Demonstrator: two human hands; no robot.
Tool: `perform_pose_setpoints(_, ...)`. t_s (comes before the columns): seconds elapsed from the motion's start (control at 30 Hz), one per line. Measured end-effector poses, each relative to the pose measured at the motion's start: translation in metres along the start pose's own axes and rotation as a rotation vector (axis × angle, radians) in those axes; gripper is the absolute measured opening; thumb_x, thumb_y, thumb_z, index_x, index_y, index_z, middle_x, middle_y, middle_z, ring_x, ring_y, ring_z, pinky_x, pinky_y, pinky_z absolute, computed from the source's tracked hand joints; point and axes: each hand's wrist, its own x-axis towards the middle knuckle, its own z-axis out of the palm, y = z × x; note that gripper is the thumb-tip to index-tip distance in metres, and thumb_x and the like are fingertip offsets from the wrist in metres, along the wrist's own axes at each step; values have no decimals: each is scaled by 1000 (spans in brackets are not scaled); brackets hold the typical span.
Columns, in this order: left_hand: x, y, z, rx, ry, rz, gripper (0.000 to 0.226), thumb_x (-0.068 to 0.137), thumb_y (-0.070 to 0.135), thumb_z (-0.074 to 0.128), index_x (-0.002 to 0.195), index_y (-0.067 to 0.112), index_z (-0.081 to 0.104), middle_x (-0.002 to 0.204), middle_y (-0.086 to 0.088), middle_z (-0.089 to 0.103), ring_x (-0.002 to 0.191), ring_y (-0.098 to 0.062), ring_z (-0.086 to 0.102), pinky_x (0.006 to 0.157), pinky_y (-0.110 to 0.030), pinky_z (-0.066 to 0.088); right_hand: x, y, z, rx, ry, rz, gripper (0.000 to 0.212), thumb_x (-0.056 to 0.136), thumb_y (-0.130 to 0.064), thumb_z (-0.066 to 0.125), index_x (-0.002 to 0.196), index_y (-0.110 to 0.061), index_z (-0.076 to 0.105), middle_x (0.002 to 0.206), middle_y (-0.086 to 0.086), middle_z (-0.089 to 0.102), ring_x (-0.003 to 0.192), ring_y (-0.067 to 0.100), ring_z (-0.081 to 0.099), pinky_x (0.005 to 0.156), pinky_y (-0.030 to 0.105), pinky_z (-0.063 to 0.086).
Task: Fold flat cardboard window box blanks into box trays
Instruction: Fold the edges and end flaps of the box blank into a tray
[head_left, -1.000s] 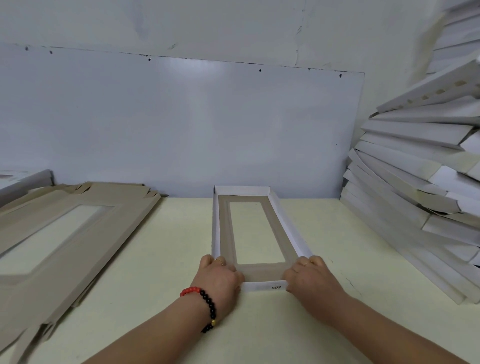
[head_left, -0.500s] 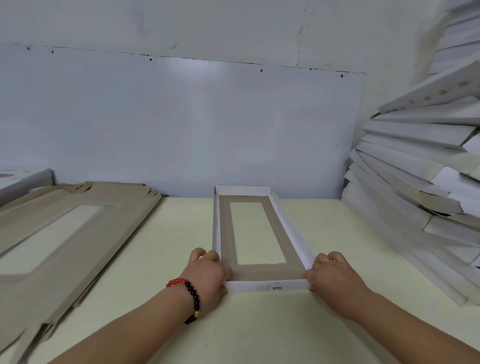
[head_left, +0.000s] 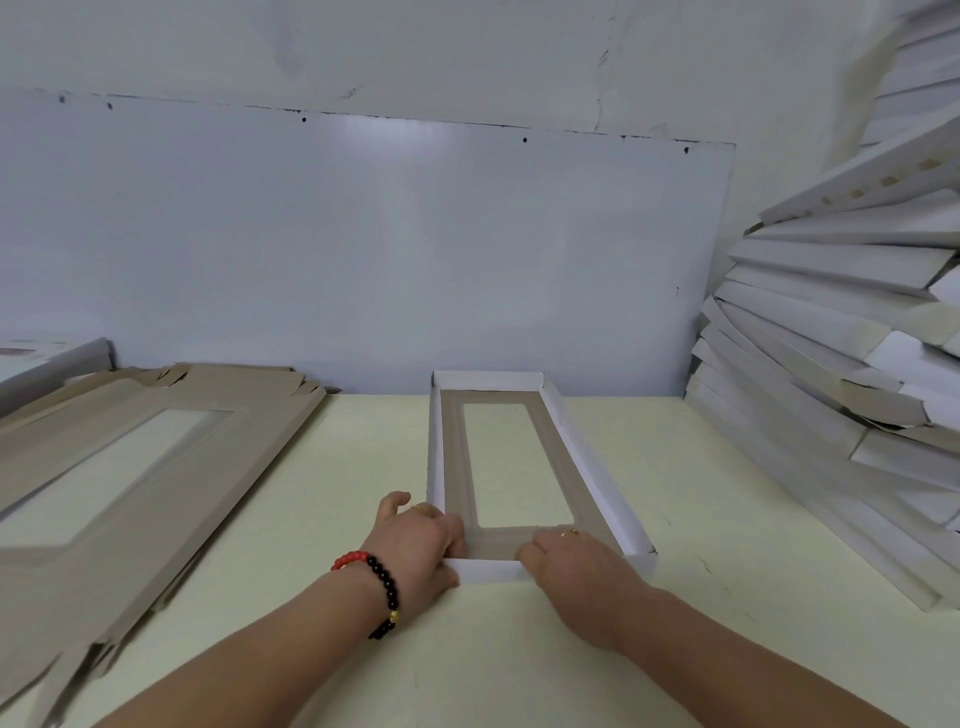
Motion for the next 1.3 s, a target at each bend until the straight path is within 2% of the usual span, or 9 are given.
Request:
perform_pose_setpoints(0.07, 0, 1, -2, 1, -7, 0, 21, 80, 29, 58, 86, 33, 39, 84, 14, 54, 94, 0, 41, 110, -29, -2, 6, -9, -1, 41, -2, 11, 38, 85, 5, 36, 117, -11, 47, 115, 11, 50, 106, 28, 48, 86, 34, 33)
perform_pose_setpoints(0.13, 0, 0, -7, 25, -46, 9, 27, 80, 27, 56, 104, 32, 44, 95, 12, 53, 107, -5, 42, 112, -31, 4, 9, -13, -1, 58, -6, 7, 37, 83, 6, 40, 115, -12, 46, 114, 11, 50, 106, 28, 49, 82, 34, 32)
perform_pose_setpoints(0.2, 1, -3, -14, 129, -122, 51, 40, 78, 25, 55, 117, 33, 47, 113, 11, 53, 122, -10, 36, 108, -30, 15, 11, -13, -3, 57, -21, 6, 38, 82, 8, 40, 114, -11, 46, 112, 11, 50, 105, 28, 49, 76, 32, 27)
perform_pose_setpoints(0.3, 7, -3, -28, 338, -286, 143, 50, 76, 23, 57, 124, 35, 47, 122, 7, 45, 125, -17, 30, 104, -32, 23, 14, -11, -5, 58, -60, -1, 37, 82, 9, 38, 113, -11, 46, 97, 7, 42, 101, 28, 49, 72, 33, 27)
perform_pose_setpoints(0.43, 17, 2, -36, 480, -363, 207, 42, 80, 18, 59, 120, 29, 50, 121, 0, 44, 120, -23, 34, 102, -36, 28, 15, -13, -11, 34, -72, -8, 35, 84, 8, 37, 113, -10, 46, 93, 8, 37, 90, 28, 45, 71, 34, 30)
perform_pose_setpoints(0.53, 22, 4, -38, 528, -374, 259, 38, 80, 17, 61, 116, 26, 53, 122, -1, 45, 118, -25, 36, 101, -36, 30, 14, -13, -10, 22, -77, -7, 36, 85, 7, 37, 115, -9, 46, 108, 14, 50, 102, 30, 51, 72, 33, 29)
perform_pose_setpoints(0.63, 27, 6, -38, 565, -370, 338, 39, 81, 18, 62, 118, 26, 55, 122, 0, 47, 120, -24, 35, 101, -35, 29, 14, -13, -9, 29, -69, -4, 35, 85, 7, 37, 115, -10, 46, 112, 13, 51, 104, 30, 51, 73, 33, 29)
perform_pose_setpoints(0.9, 29, 2, -31, 570, -343, 422, 41, 85, 17, 58, 125, 22, 50, 119, 1, 52, 119, -24, 38, 102, -34, 30, 12, -11, -5, 59, -44, -16, 33, 85, 7, 35, 111, -10, 47, 110, 12, 50, 102, 31, 49, 72, 34, 29)
perform_pose_setpoints(1.3, 33, -8, -27, 550, -294, 482, 33, 83, 14, 54, 115, 23, 51, 106, 2, 57, 111, -25, 39, 97, -34, 31, 13, -6, 0, 68, -20, -36, 29, 89, 4, 34, 110, -11, 47, 108, 11, 51, 99, 29, 50, 72, 32, 28)
